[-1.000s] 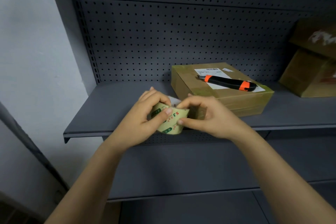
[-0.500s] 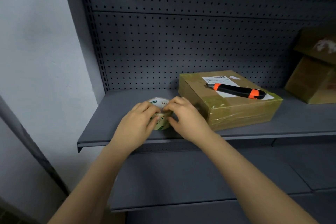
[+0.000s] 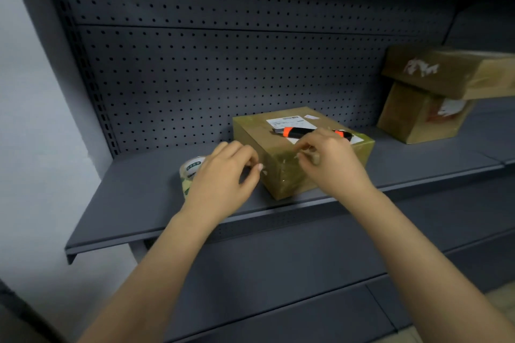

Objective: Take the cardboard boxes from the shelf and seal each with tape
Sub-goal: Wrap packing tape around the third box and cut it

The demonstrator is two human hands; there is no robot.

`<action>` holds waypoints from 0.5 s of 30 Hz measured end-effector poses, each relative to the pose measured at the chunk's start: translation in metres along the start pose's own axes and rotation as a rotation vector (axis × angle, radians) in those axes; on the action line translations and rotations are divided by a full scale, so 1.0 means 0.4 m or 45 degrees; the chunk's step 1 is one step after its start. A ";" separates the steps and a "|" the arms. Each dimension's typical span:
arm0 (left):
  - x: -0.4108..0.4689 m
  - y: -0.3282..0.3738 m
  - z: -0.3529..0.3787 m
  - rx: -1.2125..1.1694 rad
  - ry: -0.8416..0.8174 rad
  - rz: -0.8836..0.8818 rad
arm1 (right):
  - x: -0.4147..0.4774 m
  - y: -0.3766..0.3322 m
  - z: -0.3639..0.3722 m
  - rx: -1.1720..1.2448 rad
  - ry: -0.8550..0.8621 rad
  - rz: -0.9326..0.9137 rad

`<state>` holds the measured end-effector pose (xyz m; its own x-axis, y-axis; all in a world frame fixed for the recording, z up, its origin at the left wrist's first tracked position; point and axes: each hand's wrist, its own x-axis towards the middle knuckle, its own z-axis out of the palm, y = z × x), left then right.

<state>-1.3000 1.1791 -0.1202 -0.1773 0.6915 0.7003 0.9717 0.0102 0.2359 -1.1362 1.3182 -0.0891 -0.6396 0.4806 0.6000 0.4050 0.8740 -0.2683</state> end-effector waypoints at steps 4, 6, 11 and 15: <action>0.024 0.042 0.056 0.005 -0.070 -0.064 | 0.034 0.100 -0.016 -0.083 0.003 0.107; 0.031 0.063 0.081 0.030 -0.099 -0.136 | 0.059 0.150 -0.008 -0.134 -0.059 0.126; 0.041 0.095 0.133 -0.005 -0.109 -0.383 | 0.118 0.245 0.026 -0.193 -0.292 0.148; 0.060 0.113 0.171 -0.038 -0.083 -0.509 | 0.140 0.284 0.023 -0.086 -0.246 0.068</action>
<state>-1.2499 1.2455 -0.1388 -0.5294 0.6817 0.5050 0.8229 0.2678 0.5011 -1.1319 1.4450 -0.0930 -0.7269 0.5363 0.4289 0.4804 0.8435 -0.2403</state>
